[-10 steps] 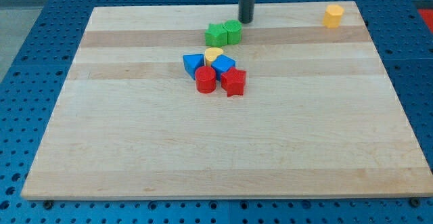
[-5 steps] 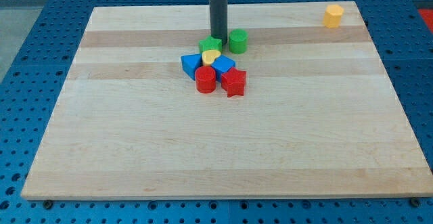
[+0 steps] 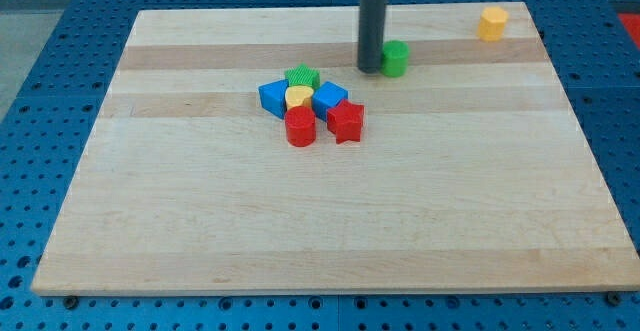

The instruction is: Separate the green blocks

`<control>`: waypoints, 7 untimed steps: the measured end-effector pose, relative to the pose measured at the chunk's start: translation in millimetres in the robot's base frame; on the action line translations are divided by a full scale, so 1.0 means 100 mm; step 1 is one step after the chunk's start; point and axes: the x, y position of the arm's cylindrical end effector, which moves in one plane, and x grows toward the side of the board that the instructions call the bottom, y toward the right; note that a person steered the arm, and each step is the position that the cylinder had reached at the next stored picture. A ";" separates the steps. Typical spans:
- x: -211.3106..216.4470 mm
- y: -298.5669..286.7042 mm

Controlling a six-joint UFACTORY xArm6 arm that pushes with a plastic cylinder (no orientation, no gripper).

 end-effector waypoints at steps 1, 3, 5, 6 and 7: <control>-0.05 0.20; -0.04 0.47; 0.34 0.47; 0.61 0.37; 0.87 0.15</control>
